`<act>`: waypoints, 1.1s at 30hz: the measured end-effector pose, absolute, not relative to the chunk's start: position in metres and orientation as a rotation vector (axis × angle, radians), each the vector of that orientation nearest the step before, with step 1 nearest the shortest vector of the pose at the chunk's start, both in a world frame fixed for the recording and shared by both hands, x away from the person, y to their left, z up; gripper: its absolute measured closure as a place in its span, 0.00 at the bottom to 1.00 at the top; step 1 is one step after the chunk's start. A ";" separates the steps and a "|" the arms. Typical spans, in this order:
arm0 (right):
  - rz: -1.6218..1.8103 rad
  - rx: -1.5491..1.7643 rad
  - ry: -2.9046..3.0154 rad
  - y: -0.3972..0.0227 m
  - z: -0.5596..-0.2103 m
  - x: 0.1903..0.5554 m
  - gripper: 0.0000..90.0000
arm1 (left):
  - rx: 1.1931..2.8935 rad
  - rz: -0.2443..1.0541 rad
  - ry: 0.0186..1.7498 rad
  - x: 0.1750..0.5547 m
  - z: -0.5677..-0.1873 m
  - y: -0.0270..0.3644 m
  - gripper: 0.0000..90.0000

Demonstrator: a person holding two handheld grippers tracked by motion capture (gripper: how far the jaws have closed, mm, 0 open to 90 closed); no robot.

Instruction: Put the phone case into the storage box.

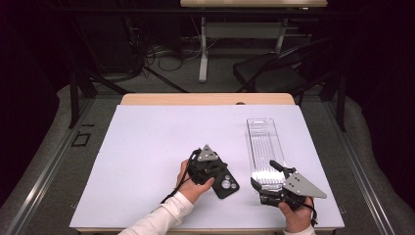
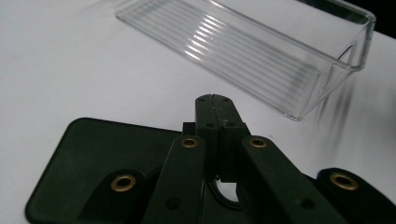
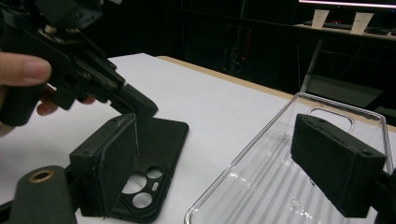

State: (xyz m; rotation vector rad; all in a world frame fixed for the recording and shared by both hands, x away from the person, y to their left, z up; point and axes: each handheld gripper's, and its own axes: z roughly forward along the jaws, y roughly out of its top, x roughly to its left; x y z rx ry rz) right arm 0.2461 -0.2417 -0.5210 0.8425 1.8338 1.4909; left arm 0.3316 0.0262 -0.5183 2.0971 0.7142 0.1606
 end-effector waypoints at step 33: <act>1.499 0.839 1.828 -0.244 -0.520 0.245 0.16 | 2.239 0.055 0.739 0.341 -0.554 -0.036 1.00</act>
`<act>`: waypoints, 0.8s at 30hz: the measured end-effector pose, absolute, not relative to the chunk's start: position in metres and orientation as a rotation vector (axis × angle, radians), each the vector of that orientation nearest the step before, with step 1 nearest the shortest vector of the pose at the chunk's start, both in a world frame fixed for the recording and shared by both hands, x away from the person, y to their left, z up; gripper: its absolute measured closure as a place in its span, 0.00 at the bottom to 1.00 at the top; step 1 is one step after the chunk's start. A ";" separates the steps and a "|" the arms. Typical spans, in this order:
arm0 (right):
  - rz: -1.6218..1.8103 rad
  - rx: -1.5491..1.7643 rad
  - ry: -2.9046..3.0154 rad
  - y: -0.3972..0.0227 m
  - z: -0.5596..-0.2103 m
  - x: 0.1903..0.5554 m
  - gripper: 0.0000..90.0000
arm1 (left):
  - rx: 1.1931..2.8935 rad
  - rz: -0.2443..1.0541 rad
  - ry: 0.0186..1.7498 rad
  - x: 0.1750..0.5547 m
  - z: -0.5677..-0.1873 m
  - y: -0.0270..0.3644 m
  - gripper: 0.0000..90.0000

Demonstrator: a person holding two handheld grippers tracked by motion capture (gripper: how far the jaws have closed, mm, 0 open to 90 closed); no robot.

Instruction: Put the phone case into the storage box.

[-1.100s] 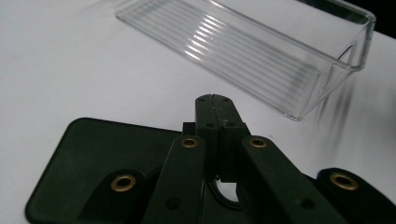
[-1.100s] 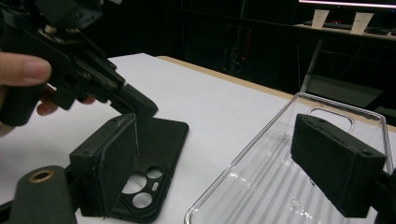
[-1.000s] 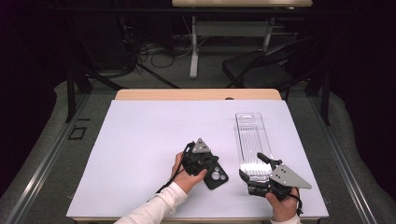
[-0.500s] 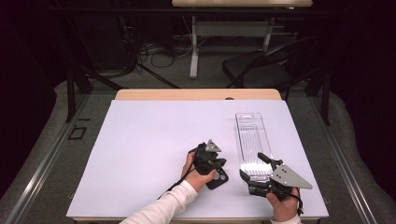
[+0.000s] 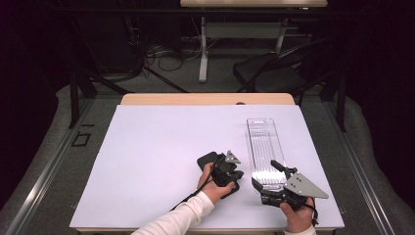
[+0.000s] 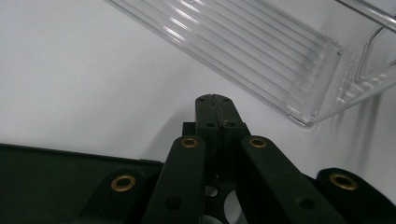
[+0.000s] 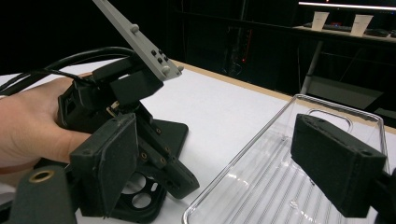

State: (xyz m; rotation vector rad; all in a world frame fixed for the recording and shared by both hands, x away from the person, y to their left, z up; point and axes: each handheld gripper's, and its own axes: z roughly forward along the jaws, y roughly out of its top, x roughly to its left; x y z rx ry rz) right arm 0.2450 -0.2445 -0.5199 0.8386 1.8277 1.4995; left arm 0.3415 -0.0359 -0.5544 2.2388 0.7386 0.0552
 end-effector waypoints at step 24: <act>1.498 0.841 1.824 -0.245 -0.520 0.244 0.16 | 2.311 0.078 0.692 0.327 -0.555 -0.018 1.00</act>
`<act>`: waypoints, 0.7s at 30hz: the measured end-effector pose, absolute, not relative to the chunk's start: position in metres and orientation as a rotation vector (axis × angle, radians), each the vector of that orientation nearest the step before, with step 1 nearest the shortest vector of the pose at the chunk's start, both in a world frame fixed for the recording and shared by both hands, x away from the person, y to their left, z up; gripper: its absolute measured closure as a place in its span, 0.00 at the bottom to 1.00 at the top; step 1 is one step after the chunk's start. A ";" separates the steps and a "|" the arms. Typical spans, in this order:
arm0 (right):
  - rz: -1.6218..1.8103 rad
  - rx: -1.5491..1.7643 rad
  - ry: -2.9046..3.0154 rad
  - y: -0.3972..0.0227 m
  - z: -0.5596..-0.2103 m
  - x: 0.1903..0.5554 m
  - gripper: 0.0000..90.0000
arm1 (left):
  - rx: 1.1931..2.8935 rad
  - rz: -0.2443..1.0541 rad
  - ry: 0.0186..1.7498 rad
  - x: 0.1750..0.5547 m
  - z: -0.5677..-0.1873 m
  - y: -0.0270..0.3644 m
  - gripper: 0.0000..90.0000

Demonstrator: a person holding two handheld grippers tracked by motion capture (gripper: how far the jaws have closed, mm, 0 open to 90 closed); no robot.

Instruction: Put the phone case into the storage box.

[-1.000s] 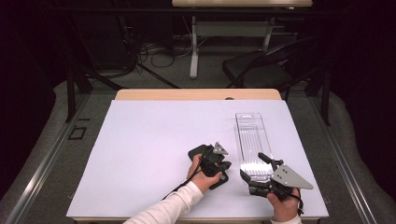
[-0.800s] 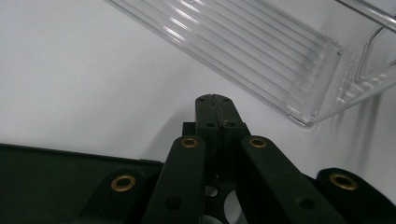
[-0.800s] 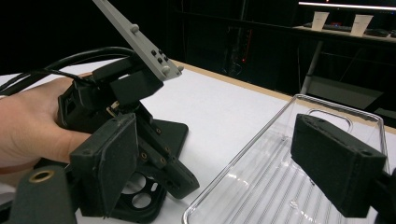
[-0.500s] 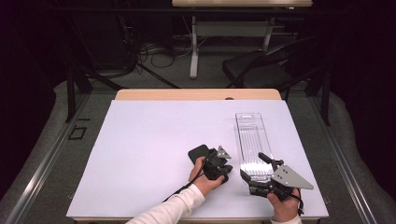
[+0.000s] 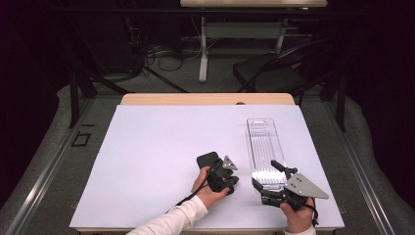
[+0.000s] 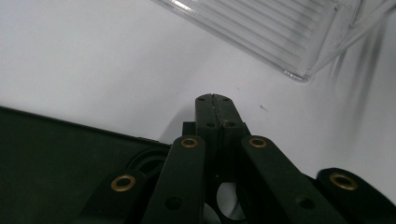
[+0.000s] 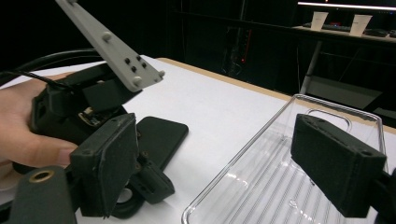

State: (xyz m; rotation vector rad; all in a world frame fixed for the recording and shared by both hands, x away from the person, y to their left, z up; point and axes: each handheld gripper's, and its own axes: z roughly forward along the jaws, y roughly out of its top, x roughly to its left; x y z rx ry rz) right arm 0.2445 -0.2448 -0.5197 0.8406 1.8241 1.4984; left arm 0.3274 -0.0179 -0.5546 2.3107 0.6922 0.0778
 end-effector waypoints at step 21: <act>1.503 0.846 1.822 -0.244 -0.520 0.245 0.16 | 2.331 0.119 0.704 0.305 -0.553 0.051 1.00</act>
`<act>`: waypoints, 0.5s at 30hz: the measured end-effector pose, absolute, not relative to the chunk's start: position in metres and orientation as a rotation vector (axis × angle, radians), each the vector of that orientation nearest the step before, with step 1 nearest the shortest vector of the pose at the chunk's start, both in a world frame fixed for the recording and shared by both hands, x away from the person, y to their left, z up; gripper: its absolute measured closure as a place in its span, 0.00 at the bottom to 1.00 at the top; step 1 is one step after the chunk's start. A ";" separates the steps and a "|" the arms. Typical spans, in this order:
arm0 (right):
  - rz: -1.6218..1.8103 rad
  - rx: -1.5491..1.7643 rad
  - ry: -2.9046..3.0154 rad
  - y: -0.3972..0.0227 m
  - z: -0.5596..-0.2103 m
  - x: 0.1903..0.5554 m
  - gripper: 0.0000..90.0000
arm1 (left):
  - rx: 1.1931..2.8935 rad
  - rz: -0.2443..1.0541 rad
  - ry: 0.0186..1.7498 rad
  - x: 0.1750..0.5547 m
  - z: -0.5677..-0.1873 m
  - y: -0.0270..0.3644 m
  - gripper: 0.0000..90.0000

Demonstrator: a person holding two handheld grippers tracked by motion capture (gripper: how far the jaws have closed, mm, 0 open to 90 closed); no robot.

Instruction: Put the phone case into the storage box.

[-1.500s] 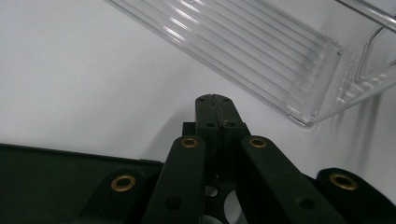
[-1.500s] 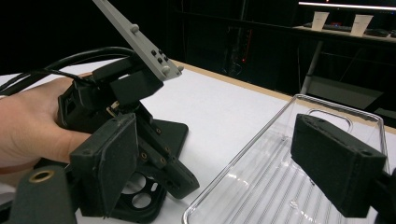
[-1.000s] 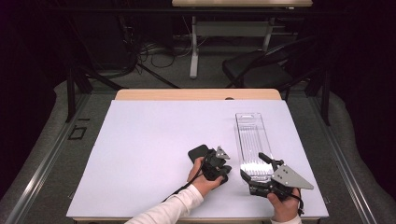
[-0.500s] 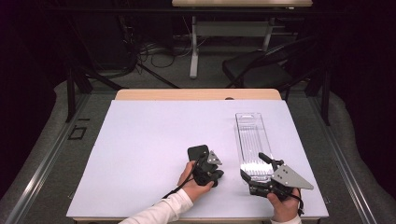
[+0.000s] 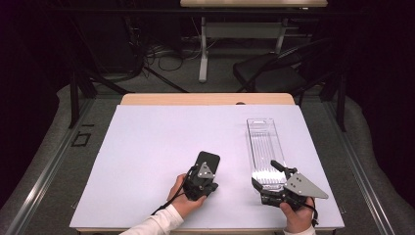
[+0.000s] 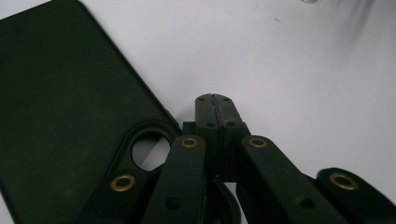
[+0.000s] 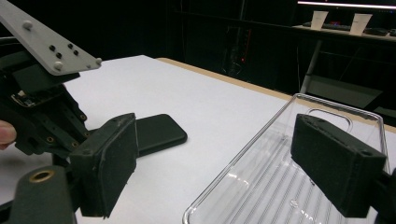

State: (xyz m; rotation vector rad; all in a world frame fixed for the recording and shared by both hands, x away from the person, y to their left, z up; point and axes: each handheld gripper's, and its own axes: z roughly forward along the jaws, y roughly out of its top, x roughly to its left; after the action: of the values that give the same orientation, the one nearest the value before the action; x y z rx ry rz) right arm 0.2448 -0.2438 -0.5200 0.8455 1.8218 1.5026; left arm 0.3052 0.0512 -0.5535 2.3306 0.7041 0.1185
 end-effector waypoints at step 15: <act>1.496 0.842 1.830 -0.243 -0.520 0.245 0.16 | 2.323 0.190 0.795 0.308 -0.553 0.099 1.00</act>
State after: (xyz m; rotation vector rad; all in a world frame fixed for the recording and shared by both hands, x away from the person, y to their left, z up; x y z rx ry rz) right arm 0.2449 -0.2428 -0.5203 0.8418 1.8303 1.4960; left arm 0.3077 0.0989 -0.5528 2.3233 0.7952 0.1904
